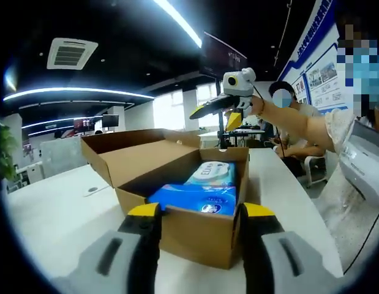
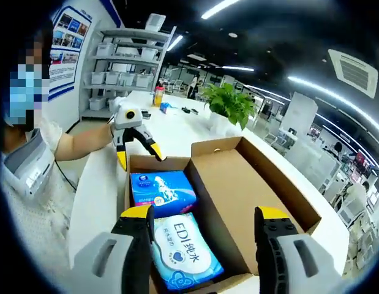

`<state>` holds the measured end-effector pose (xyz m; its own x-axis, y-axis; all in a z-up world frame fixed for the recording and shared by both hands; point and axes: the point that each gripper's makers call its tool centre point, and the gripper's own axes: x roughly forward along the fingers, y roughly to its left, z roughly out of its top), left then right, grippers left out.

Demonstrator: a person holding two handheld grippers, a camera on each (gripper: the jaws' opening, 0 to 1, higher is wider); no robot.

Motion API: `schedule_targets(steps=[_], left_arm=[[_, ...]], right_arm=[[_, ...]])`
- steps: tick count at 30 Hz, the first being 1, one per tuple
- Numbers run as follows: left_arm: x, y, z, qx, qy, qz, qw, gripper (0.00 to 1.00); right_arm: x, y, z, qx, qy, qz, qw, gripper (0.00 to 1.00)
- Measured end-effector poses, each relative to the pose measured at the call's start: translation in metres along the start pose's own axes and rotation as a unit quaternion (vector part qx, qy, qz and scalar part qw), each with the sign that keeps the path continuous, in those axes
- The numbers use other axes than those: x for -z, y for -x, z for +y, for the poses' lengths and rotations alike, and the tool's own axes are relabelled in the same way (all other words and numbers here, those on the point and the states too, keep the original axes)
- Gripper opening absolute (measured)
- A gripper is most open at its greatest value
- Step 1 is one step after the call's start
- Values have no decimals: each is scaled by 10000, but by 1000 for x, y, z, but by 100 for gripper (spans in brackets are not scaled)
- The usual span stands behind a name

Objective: Operate the shoe box by opening the lid, removing the specified soft item, and placing it in the target area until the item is outside and the box remains undamaged.

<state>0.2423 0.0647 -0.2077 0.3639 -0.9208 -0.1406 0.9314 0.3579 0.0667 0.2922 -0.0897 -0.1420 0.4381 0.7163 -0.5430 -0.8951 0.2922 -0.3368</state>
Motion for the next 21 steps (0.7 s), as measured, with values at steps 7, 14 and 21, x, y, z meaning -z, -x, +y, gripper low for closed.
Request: schedule_targets(steps=[7,14,21], left_arm=[[0,0,-1,-2,-17,10,10000,53],[0,0,-1,2,-25,9,10000,53],[1,0,-2,6,-28,9,10000,53]], right_arm=[[13,-14,19,-407,591,694,9950,70],[22,-26,26,-637,799,1120,9884,73],[45,-37,36,-1059,1055,1799,9723,73]])
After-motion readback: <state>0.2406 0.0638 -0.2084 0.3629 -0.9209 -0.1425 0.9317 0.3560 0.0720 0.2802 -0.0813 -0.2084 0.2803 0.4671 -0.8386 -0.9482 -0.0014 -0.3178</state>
